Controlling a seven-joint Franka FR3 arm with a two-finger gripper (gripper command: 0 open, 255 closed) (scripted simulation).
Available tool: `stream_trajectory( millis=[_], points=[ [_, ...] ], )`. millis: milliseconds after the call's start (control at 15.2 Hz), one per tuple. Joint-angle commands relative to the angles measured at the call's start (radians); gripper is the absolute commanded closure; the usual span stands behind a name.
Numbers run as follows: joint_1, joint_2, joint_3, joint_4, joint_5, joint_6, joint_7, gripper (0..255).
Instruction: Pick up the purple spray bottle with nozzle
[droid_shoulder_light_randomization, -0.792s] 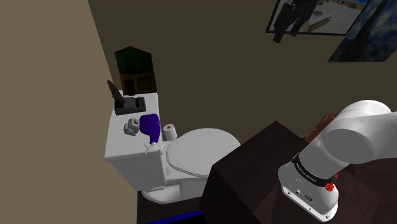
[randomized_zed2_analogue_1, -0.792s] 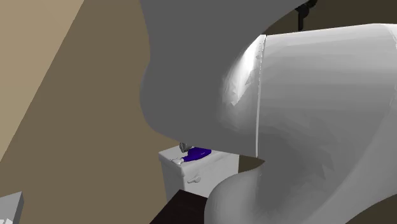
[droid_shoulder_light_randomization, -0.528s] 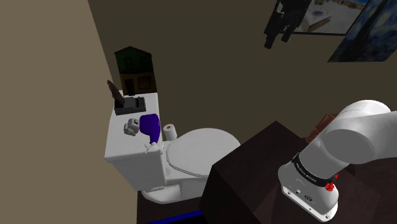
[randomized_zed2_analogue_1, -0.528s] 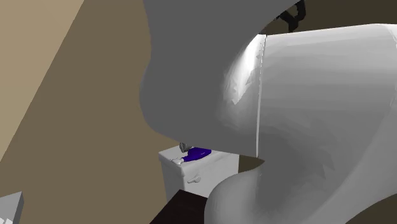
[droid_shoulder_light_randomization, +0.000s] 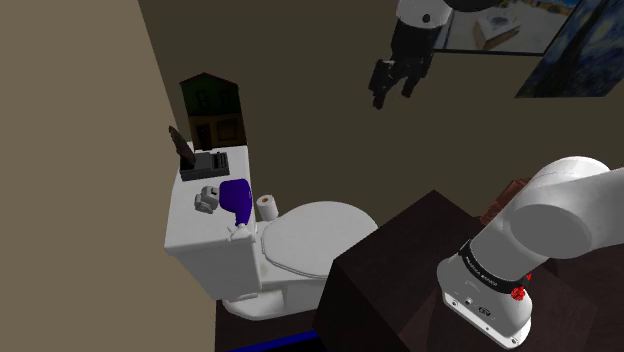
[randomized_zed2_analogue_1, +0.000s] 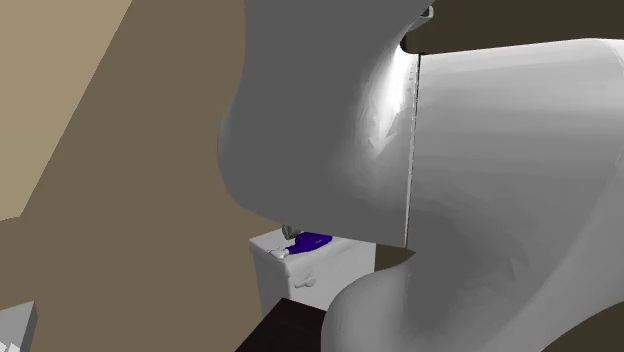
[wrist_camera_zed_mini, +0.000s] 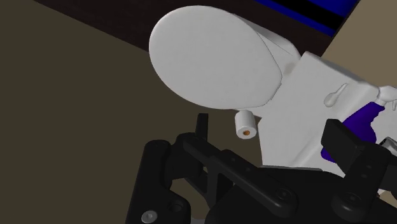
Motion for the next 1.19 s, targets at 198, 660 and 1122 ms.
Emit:
stream_trajectory(
  millis=[198,660,1122],
  points=[
    [0.011,0.118,0.076,-0.031,0.028,0.143,0.099,0],
    [0.009,0.345,0.181,-0.009,0.017,0.334,0.248,0],
    [-0.001,0.620,0.268,0.084,-0.088,0.488,0.438,0]
  ],
)
